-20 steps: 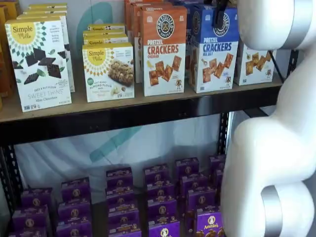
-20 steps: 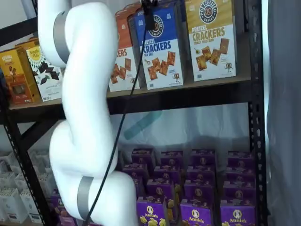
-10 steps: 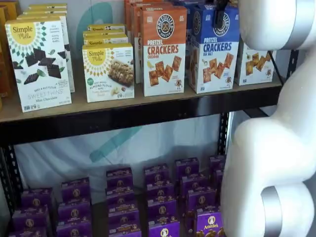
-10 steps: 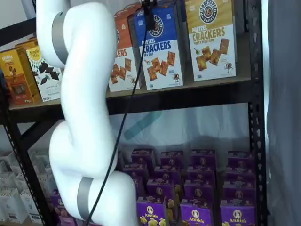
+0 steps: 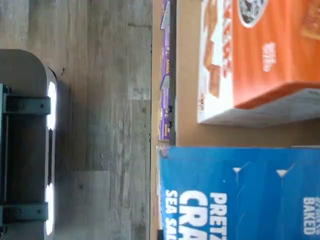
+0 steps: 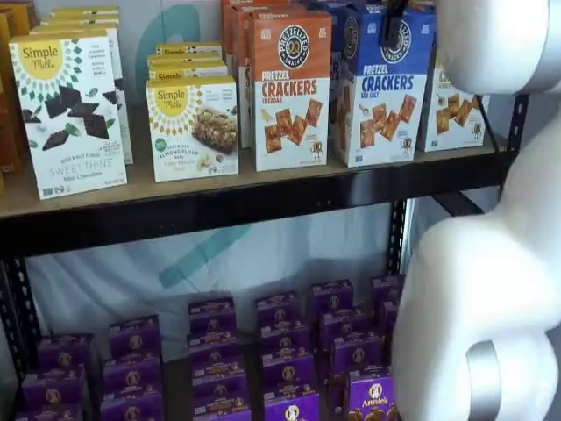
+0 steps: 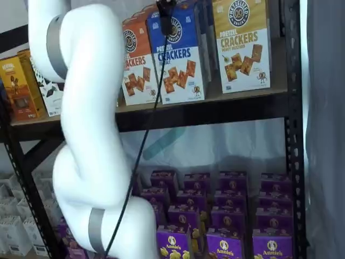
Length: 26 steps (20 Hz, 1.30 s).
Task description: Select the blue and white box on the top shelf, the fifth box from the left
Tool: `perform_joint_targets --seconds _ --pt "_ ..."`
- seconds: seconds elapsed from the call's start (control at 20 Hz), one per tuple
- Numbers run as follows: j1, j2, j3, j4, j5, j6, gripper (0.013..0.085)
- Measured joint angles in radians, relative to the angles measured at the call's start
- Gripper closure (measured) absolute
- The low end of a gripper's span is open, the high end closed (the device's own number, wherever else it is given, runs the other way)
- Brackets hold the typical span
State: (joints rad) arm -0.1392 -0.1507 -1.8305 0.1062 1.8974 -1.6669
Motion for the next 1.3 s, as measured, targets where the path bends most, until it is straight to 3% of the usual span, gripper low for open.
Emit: perform_joint_targets --seconds 0.4,0.85,1.3 --pt "0.006 -0.147 0.134 0.007 0.01 0.011 0.045" --pt "0.022 -0.255 0.236 -0.011 0.054 0.02 0.045" --pt "0.031 -0.354 0.364 -0.019 0.039 0.024 0.045"
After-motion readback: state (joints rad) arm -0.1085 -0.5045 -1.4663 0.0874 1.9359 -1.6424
